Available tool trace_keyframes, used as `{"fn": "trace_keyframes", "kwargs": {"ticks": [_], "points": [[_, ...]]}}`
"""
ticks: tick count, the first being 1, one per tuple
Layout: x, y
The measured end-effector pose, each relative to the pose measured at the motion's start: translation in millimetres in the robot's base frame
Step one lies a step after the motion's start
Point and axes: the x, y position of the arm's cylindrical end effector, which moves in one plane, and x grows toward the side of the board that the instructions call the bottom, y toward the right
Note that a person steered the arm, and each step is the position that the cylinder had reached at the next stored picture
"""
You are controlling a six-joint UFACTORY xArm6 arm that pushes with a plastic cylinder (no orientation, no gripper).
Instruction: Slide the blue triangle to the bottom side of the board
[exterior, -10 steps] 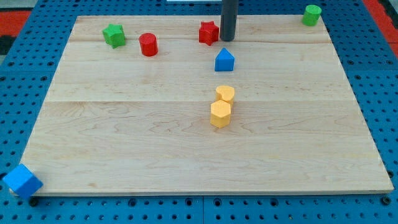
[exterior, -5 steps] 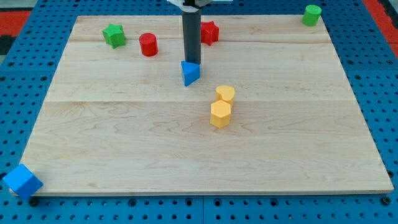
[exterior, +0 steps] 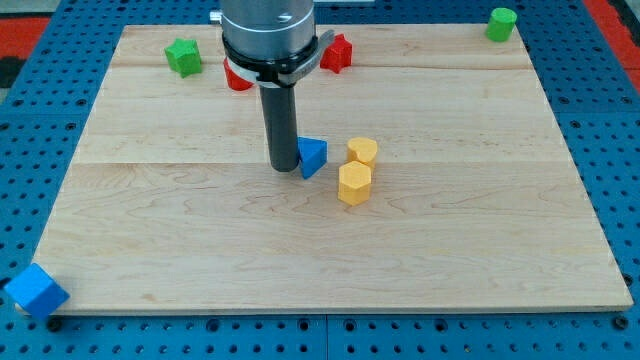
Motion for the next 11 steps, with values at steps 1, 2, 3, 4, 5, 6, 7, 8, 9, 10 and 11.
{"fn": "trace_keyframes", "kwargs": {"ticks": [1, 2, 3, 4, 5, 6, 7, 8, 9, 10, 11], "points": [[-4, 15], [-10, 24], [-10, 42], [-11, 71], [-26, 75], [-50, 69], [-54, 67], [-54, 97], [-53, 155], [-63, 182], [-76, 186]]}}
